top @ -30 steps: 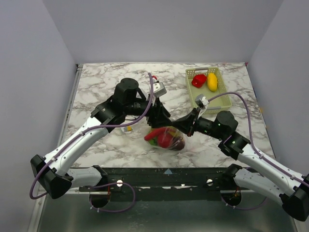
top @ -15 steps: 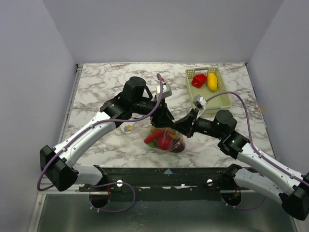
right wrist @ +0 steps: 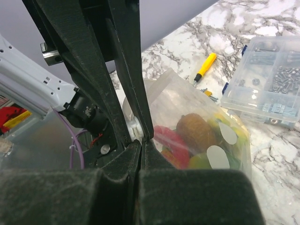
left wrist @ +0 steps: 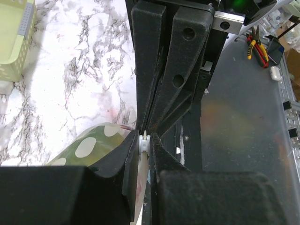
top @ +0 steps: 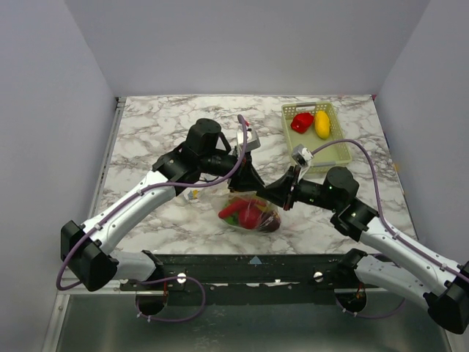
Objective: Place the food in the zip-top bag and seal the zipper
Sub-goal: Zip the zipper food storage bag at the center of the board.
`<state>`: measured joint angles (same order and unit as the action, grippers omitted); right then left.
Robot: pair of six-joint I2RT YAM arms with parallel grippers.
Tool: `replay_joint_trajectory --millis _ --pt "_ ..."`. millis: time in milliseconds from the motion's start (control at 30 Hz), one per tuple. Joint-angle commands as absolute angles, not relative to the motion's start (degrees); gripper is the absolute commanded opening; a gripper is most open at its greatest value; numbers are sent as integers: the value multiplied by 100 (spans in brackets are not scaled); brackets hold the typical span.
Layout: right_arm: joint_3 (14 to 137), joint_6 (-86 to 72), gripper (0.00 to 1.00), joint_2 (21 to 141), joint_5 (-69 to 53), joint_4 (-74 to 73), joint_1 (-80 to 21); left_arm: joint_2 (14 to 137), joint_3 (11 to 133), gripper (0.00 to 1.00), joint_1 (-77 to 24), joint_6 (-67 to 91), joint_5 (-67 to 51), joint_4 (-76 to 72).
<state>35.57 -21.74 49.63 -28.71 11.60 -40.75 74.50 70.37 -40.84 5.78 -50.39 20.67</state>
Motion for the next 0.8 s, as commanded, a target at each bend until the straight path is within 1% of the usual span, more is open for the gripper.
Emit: replay_joint_trajectory --millis 0,100,300,500,667,767 --pt "3759 -2532 0 5085 -2729 1308 -4048 7261 6947 0 -4097 431 -5136 2193" --pt "3583 -2874 0 5077 -2632 1578 -4047 7217 6876 0 -4100 481 -5087 2232" --pt "3146 -3094 0 4672 -1834 1825 -4051 7130 6744 0 -4102 528 -5171 2381" --pt "2964 -3255 0 4536 -1534 1976 -4050 7063 6545 0 -4083 572 -5118 2449" --pt "2922 -3120 0 4698 -1980 2084 -4046 6975 6479 0 -4061 676 -5076 2403" --pt "3158 -2706 0 4780 -2639 1610 -4044 6959 6525 0 -4067 890 -5120 2208"
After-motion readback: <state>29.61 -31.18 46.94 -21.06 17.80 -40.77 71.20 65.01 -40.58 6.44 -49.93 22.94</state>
